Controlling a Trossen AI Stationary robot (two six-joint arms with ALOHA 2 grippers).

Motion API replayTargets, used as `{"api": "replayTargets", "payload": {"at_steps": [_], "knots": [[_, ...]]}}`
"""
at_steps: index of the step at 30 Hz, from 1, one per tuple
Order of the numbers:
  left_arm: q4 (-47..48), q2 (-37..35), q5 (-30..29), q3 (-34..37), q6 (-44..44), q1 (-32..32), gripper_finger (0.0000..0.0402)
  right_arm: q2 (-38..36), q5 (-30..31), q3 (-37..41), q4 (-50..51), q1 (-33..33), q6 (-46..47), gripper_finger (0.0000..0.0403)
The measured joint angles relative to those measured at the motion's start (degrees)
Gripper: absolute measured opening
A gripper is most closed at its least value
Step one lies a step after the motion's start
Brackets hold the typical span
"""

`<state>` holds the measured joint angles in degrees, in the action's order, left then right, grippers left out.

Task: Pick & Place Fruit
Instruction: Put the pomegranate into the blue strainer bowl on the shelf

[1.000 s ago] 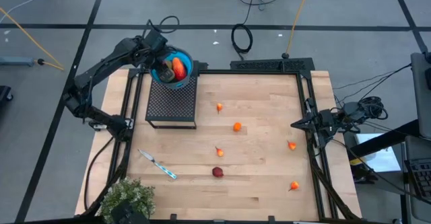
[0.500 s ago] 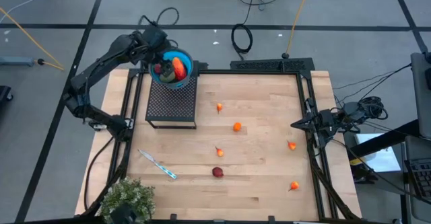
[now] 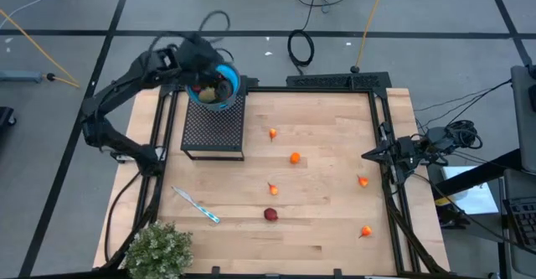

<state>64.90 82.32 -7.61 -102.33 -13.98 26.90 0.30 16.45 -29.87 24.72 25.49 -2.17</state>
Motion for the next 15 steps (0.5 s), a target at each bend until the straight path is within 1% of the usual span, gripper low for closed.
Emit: {"api": "replayTargets", "payload": {"at_steps": [4,6,12,15], "knots": [[-0.64,0.00,0.02,0.00,-6.10,-7.93,0.0191,0.00,0.00,0.00,-0.01,0.00,0.00,0.0004],[-2.10,0.02,-1.12,0.00,-9.00,-12.30,0.0179,0.00,0.00,-0.02,-0.01,-0.01,0.00,0.0004],[-6.15,1.20,-9.33,-0.01,-14.40,-25.41,0.0146,0.00,-0.02,-0.01,-0.01,-0.01,0.00,0.0004],[-8.05,3.48,-12.59,0.00,-16.59,-31.02,0.0131,-0.01,-0.06,-0.02,-0.01,0.01,0.00,0.0004]]}}
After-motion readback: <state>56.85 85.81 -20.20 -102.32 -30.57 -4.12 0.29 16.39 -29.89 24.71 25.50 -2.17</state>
